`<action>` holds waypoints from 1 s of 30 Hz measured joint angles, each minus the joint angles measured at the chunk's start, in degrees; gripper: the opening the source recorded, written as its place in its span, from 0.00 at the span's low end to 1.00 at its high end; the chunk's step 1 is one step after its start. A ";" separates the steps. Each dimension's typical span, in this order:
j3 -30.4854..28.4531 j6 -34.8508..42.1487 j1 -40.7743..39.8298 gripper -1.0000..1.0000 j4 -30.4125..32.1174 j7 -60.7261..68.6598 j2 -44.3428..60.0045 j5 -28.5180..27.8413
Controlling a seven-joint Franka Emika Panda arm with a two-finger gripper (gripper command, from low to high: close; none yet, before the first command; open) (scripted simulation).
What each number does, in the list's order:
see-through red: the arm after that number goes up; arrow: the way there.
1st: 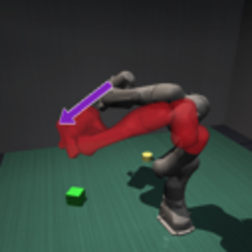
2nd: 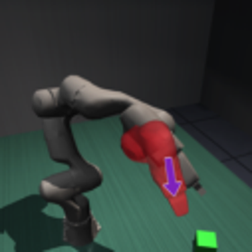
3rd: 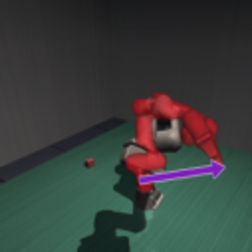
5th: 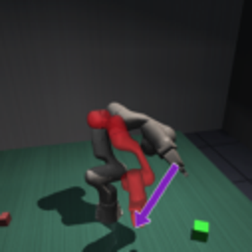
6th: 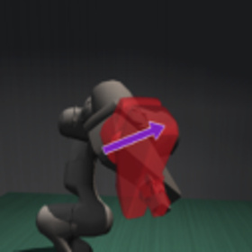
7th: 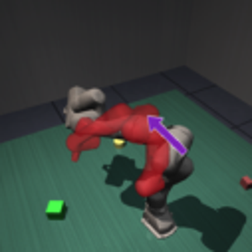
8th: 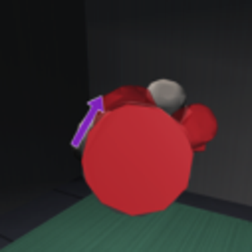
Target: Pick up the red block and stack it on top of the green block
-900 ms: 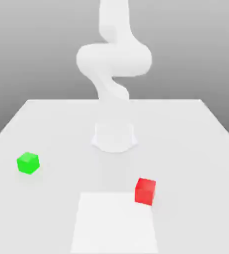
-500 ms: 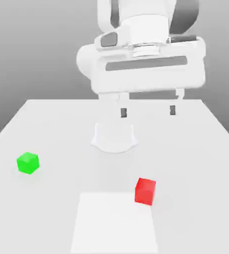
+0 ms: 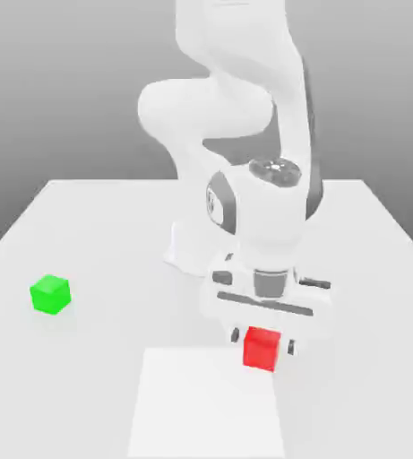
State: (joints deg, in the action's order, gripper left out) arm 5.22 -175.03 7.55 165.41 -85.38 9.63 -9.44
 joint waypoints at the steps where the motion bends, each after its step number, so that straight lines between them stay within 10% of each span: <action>1: 0.01 -0.04 0.01 0.00 0.00 -0.04 0.00 -0.04; 12: 2.40 12.07 -0.05 0.00 2.11 7.96 -14.32 11.12; 30: -23.91 21.26 -38.41 0.00 1.63 4.02 -23.95 -1.58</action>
State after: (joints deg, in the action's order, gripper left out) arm -18.70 -153.77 -30.86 167.04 -81.35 -14.32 -11.02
